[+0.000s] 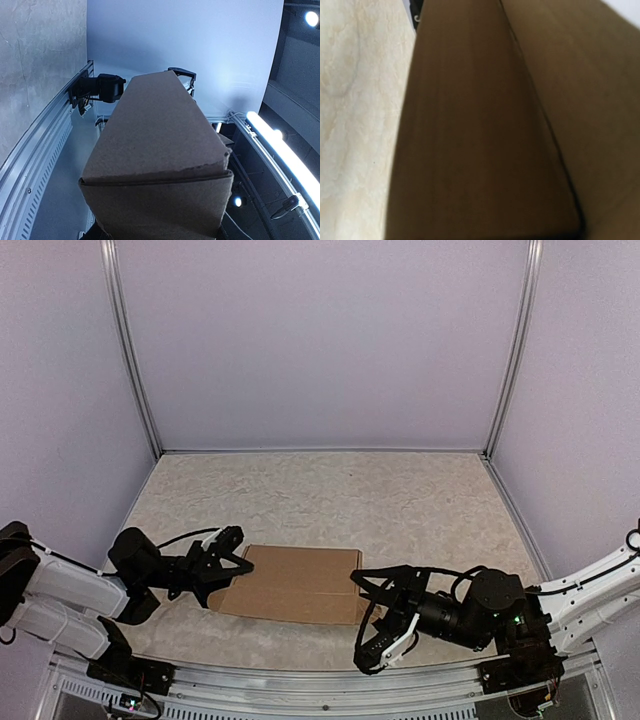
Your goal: Fold the paper box
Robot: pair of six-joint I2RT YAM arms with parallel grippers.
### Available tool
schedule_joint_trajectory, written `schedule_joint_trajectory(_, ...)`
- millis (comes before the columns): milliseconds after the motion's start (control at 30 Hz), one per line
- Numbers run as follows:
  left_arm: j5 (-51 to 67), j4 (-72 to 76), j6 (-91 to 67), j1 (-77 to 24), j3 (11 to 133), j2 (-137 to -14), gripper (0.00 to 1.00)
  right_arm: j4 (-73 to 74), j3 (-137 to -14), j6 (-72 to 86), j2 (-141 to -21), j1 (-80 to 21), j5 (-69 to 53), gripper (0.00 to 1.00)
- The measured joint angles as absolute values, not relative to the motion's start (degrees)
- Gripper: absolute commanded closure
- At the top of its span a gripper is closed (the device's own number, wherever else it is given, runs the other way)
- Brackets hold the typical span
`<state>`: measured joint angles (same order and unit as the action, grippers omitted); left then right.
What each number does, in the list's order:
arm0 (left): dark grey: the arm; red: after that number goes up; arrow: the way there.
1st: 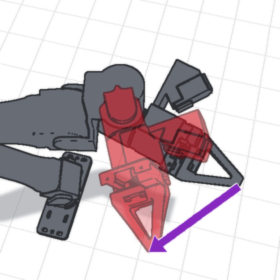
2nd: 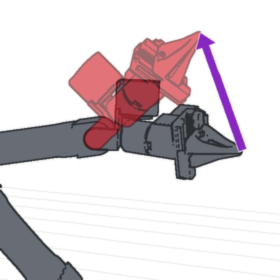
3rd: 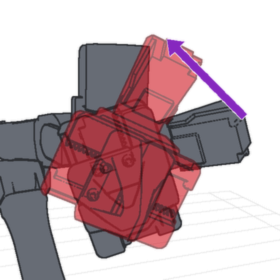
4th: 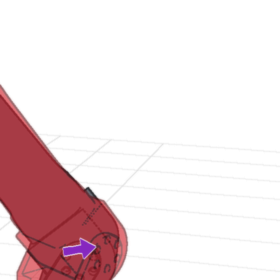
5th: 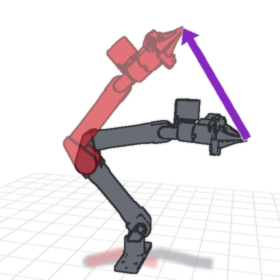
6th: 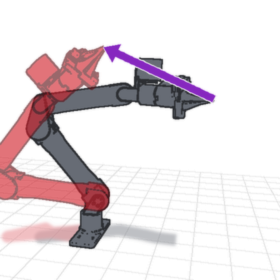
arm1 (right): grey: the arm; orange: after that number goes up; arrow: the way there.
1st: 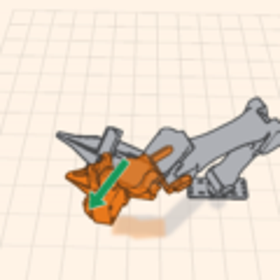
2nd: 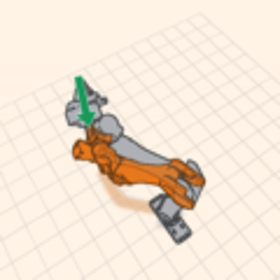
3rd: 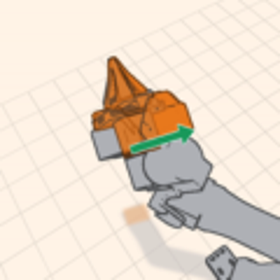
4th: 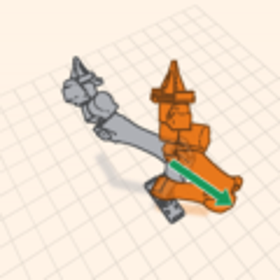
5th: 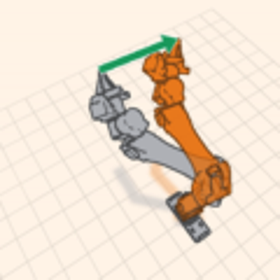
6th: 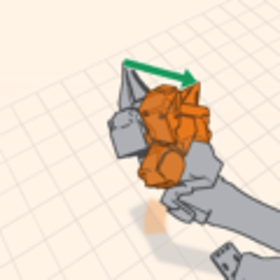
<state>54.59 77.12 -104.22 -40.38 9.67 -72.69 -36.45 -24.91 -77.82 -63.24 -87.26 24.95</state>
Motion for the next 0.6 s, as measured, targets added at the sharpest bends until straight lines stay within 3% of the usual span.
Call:
schedule_joint_trajectory(133, 54.6, 77.1, -103.9, -40.3, 9.5, -72.7, 0.57, -35.9, -25.1, -77.3, -63.1, -87.3, 24.9, 0.66)
schedule_joint_trajectory(167, 54.6, 77.1, -103.8, -40.3, 9.4, -72.7, 0.35, -35.6, -25.2, -77.0, -63.1, -87.3, 24.9, 0.66)
schedule_joint_trajectory(200, 54.6, 77.1, -103.7, -40.2, 9.3, -72.7, 0.06, -35.5, -25.2, -76.9, -63.1, -87.3, 24.9, 0.66)
schedule_joint_trajectory(267, 54.8, 77.1, -103.3, -40.1, 9.2, -72.7, 0.01, -35.3, -25.4, -76.7, -63.1, -87.3, 24.9, 0.66)
schedule_joint_trajectory(600, 54.5, 69.6, -93.8, -36.2, 8.3, -62.8, 0.01, -32.5, -25.6, -73.8, -59.5, -87.3, 26.9, 0.69)
